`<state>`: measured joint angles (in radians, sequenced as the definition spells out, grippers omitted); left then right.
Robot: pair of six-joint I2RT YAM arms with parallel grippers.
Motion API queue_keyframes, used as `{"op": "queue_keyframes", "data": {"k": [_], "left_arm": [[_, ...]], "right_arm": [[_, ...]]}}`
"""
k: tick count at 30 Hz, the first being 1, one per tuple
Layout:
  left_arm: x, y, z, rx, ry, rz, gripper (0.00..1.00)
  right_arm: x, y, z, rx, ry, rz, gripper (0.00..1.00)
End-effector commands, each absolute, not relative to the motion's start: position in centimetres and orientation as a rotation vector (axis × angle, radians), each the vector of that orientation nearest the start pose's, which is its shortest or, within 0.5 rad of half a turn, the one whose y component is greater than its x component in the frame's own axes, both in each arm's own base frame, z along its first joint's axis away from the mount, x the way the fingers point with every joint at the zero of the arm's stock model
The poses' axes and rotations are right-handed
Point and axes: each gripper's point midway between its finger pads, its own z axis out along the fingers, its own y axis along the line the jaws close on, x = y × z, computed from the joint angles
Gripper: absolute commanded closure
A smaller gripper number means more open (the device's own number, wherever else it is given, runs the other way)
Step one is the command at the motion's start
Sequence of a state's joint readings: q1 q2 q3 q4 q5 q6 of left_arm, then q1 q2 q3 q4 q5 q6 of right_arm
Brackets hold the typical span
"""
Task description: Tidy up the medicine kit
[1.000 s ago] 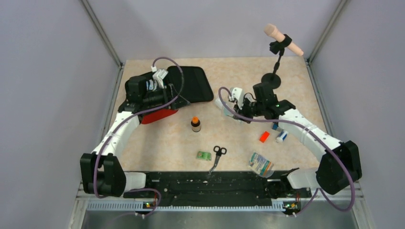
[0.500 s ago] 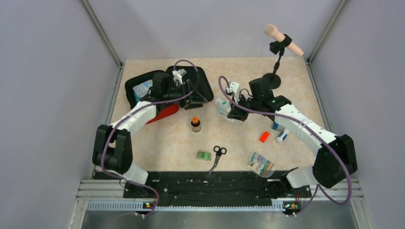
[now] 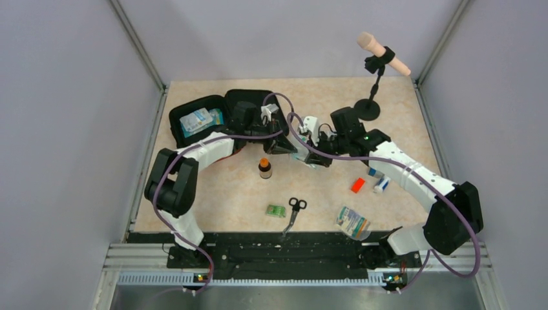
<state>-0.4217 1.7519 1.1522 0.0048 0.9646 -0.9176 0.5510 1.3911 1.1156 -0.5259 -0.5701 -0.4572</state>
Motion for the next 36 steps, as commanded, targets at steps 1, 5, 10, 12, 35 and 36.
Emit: {"op": "queue_keyframes", "data": {"k": [1,5,10,12,35,36], "left_arm": [[30.9,-32.4,20.8,0.135,2.35,-1.85,0.96],[31.6,-31.5,22.1,0.192,2.281,-1.817,1.0],[34.3,-26.6,24.5,0.213,2.22,-1.639,1.0],[35.6,-23.9,25.8,0.217,2.181,-1.518,1.0],[43.3,0.9,15.9,-0.355,2.249,-0.656,1.0],[43.7,1.2,15.3,-0.368,2.254,-0.639,1.0]], "right_arm": [[27.1,26.1,18.1,-1.388,1.836,0.663,0.99],[27.3,25.6,17.5,-1.385,1.867,0.624,0.42],[27.9,23.3,16.8,-1.378,1.898,0.481,0.3],[29.2,21.3,16.5,-1.342,1.923,0.35,0.28],[28.4,19.7,14.6,-1.259,2.02,0.465,0.32],[28.5,19.7,14.5,-1.26,2.02,0.464,0.32]]}}
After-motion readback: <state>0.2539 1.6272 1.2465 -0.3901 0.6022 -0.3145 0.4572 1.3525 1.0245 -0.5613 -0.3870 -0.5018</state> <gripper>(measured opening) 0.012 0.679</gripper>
